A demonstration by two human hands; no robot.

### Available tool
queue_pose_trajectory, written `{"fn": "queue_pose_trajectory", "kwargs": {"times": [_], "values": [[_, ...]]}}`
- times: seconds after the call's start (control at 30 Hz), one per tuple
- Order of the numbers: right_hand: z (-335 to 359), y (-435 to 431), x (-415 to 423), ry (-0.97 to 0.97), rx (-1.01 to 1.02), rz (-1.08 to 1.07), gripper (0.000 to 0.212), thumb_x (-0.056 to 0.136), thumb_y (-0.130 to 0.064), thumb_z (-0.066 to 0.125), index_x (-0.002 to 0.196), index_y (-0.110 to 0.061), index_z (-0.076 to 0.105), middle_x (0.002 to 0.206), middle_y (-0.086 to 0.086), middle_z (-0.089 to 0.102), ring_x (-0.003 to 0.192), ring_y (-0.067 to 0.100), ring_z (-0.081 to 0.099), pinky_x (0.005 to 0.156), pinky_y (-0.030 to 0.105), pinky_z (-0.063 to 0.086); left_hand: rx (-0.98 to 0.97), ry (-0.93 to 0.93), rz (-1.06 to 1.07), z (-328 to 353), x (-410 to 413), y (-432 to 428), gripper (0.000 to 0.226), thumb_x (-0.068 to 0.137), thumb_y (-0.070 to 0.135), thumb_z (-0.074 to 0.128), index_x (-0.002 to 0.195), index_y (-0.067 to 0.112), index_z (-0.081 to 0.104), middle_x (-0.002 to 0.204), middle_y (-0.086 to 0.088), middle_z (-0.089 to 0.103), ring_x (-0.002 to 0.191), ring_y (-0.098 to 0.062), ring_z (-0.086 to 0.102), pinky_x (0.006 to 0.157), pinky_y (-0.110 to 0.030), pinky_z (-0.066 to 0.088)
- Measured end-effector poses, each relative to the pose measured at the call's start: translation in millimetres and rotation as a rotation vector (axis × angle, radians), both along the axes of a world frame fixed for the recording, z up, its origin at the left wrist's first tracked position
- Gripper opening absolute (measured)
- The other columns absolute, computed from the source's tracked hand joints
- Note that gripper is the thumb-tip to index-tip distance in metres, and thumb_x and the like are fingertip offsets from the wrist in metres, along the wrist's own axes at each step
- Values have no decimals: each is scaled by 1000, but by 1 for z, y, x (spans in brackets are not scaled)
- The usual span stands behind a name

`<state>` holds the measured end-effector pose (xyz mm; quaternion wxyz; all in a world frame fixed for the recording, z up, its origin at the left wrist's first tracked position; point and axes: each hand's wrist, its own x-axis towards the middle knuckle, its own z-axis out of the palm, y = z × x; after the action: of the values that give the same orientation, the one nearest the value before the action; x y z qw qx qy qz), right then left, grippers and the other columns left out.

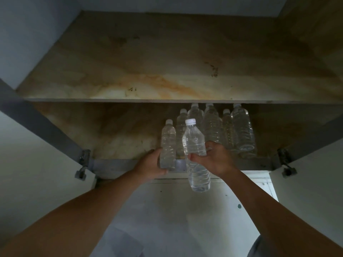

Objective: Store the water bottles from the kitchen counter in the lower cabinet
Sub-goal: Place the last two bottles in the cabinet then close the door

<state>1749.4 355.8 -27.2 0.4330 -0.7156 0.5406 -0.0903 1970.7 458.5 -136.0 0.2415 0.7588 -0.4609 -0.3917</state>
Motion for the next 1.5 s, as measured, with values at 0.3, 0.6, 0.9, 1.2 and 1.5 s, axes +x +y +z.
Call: {"fn": "queue_pose_trajectory", "kwargs": {"times": [0.3,0.6,0.9,1.2,1.5], "values": [[-3,-4,2,4,-3,-46,36,67,-54,86,84,-36,60,82,-21,65,74,-1,63,62,20,43,-133,-19,132,-9,4,-22,74,63,43,86,130,26,62,111,5,75,95,-14,72,89,-37,59],[-6,-8,-11,83,-36,-9,41,68,-64,81,91,-39,59,78,-29,58,71,-5,60,62,18,43,-141,42,172,-5,12,-49,59,75,16,87,129,20,63,112,3,75,100,-15,72,95,-41,58],[-10,-8,13,44,-37,-62,47,63,-61,84,93,-29,68,86,-14,70,79,8,68,72,28,53,-128,120,194,28,1,-33,25,83,29,79,105,26,68,94,-5,76,85,-21,73,86,-39,59],[0,-15,62,90,-129,31,37,68,-65,79,78,-35,60,80,-15,67,73,8,66,65,25,52,-68,-289,-55,41,15,0,36,95,37,66,125,17,66,118,-2,69,108,-22,65,86,-28,49],[-20,-73,138,356,-255,105,67,72,-82,48,96,-20,58,82,-4,63,78,17,65,76,32,56,-121,-749,-157,30,55,31,70,87,64,17,116,23,65,111,0,71,100,-22,65,81,-36,53]]}}
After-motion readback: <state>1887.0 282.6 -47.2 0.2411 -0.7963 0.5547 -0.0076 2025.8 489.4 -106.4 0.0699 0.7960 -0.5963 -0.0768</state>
